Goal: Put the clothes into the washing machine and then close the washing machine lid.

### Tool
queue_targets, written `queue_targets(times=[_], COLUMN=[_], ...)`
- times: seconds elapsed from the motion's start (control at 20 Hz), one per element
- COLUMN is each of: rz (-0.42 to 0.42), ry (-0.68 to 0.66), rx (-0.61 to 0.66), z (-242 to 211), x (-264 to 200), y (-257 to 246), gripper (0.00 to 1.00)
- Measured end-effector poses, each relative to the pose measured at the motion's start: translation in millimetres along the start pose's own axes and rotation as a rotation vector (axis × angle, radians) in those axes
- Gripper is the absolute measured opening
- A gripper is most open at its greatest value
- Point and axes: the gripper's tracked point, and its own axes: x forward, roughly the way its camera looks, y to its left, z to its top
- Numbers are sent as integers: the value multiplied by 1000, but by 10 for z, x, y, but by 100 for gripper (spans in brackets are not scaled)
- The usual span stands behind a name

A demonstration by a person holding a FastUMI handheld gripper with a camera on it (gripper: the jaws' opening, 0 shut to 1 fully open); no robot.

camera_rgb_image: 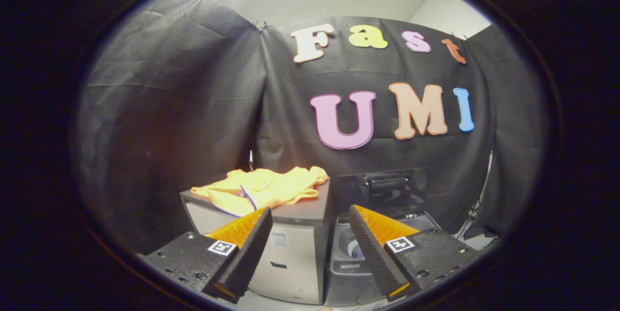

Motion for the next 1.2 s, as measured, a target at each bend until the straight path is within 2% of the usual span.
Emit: queue_targets(times=[0.25, 0.45, 0.6, 0.7, 0.85, 1.0, 1.15, 1.2], rz=[60, 55, 70, 109, 62, 22, 85, 112], ry=[46, 95, 184, 258, 344, 485, 633, 659], rx=[17, -103, -153, -109, -67, -41, -104, -100], z=[348, 373, 153, 9, -251, -590, -1003, -977], x=[698, 1370, 1755, 1961, 2291, 2425, 2502, 2465], y=[537, 824, 1091, 1275, 1290, 1328, 1453, 1482], gripper=[96, 96, 97, 97, 97, 97, 95, 95])
